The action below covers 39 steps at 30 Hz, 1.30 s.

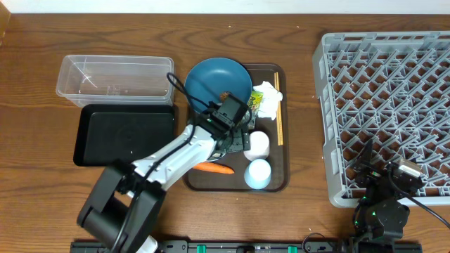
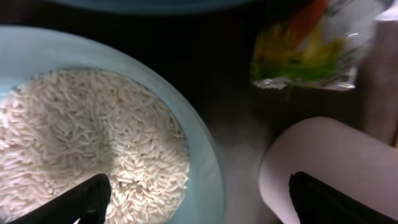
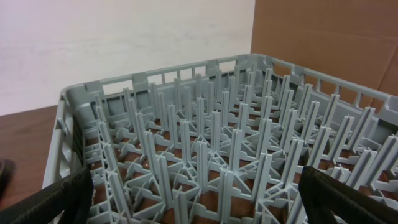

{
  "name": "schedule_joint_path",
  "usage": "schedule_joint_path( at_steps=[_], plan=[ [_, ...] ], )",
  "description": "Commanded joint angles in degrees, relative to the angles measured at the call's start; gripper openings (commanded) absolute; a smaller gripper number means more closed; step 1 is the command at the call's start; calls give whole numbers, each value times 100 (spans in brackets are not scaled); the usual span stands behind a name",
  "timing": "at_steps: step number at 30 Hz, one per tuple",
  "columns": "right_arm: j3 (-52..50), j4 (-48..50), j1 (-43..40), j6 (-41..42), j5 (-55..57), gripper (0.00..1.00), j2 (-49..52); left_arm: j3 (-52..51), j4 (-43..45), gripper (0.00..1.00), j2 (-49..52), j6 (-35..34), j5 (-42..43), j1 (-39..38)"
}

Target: Sort waste into correct bins and load items into the dishwasher rack

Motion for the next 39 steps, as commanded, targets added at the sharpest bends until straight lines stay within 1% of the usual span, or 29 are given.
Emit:
schedule_joint_path(
  at_steps=[1, 4, 5, 9, 13, 16, 17, 18, 19, 22, 23, 24, 25, 26, 29, 30, 31, 34, 35, 37, 38, 39],
  plan=[
    [37, -90, -15, -22, -63, 99, -11, 52, 52, 94, 11, -24, -31, 17],
    [37, -90, -15, -22, -63, 99, -11, 52, 72, 94, 11, -22, -37, 44],
    [37, -90, -15, -22, -63, 99, -11, 52, 70, 91, 11, -22, -37, 55],
    [37, -90, -15, -22, -63, 99, -11, 52, 70, 69, 11, -20, -74, 70],
    [37, -90, -15, -20, -63, 99, -11, 52, 63, 54, 11, -22, -72, 70],
    [37, -90, -15, -22, -63, 99, -11, 52, 2, 27, 11, -22, -74, 70],
    [37, -90, -15, -20, -63, 99, -11, 52, 0, 13, 11, -20, -74, 70],
    [37, -90, -15, -22, -63, 99, -11, 50, 2, 7, 11, -22, -72, 70],
    [37, -90, -15, -20, -63, 99, -11, 52, 4, 6, 11, -22, -72, 70],
    [37, -90, -15, -22, -63, 99, -11, 50, 4, 7, 11, -22, -72, 70],
    [37, -90, -15, -20, -63, 99, -11, 50, 2, 25, 11, -22, -72, 70],
    [37, -90, -15, -20, -63, 99, -11, 50, 0, 50, 11, -22, -70, 70],
    [37, -90, -15, -20, -63, 99, -11, 50, 0, 50, 11, -20, -70, 70],
    [37, -90, -15, -20, -63, 99, -11, 50, 0, 47, 11, -20, -72, 70],
    [37, -90, -15, -22, -63, 99, -11, 50, 0, 47, 13, 92, -72, 70],
    [37, -90, -15, -20, -63, 99, -11, 50, 2, 57, 13, 162, -72, 70],
    [37, -90, -15, -22, -63, 99, -11, 50, -4, 72, 13, 175, -72, 70],
    [37, -90, -15, -22, -63, 99, -11, 50, -11, 71, 13, 175, -72, 70],
    [37, -90, -15, -20, -63, 99, -11, 50, -11, 66, 13, 175, -72, 70],
    [37, -90, -15, -22, -63, 99, -11, 50, -11, 50, 13, 173, -72, 70],
    [37, -90, -15, -20, -63, 99, -11, 50, -11, 45, 13, 173, -72, 70],
    [37, -90, -15, -20, -63, 99, -11, 50, -13, 44, 13, 173, -72, 70]
  ],
)
